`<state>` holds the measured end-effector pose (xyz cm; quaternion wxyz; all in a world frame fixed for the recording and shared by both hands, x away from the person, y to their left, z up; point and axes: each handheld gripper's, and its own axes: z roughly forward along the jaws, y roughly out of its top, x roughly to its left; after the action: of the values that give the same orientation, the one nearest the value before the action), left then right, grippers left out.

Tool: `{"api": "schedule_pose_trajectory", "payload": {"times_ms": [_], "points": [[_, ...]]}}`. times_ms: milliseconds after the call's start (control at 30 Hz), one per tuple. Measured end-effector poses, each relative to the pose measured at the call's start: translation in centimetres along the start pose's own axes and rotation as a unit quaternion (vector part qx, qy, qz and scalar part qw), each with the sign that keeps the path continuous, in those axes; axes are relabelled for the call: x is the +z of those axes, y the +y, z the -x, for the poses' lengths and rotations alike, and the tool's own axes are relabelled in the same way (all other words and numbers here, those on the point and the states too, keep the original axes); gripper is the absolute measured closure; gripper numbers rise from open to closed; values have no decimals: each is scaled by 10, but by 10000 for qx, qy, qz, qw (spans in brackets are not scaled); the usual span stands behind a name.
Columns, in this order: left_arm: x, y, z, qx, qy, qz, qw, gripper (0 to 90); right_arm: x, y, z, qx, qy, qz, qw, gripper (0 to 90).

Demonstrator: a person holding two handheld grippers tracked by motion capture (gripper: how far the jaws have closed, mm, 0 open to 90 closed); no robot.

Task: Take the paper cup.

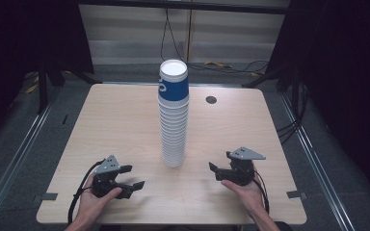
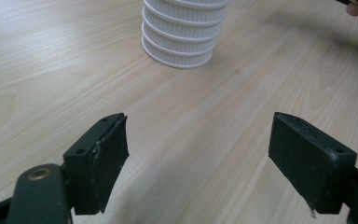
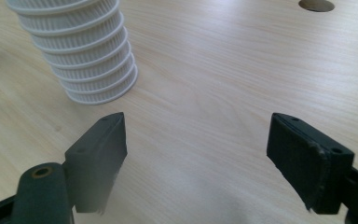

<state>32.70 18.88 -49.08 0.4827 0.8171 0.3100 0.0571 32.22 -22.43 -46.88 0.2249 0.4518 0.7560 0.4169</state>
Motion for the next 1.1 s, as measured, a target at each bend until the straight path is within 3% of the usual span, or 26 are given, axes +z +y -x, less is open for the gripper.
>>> {"api": "schedule_pose_trajectory", "payload": {"times_ms": [267, 300, 933, 1100], "points": [[0, 0, -5, -32, 151, 69, 9999, 193, -2, 1, -4, 12, 187, 12, 9998, 229], [2, 1, -5, 62, 206, 27, 9998, 193, -3, 2, -5, 2, 272, 43, 9996, 231], [7, 4, -5, 138, 128, 40, 9998, 193, -25, 31, 1, 122, 748, 379, 9964, 246], [9, 4, -6, 167, 108, 29, 9998, 186, -26, 46, -7, -74, 962, 489, 9941, 268]]}}
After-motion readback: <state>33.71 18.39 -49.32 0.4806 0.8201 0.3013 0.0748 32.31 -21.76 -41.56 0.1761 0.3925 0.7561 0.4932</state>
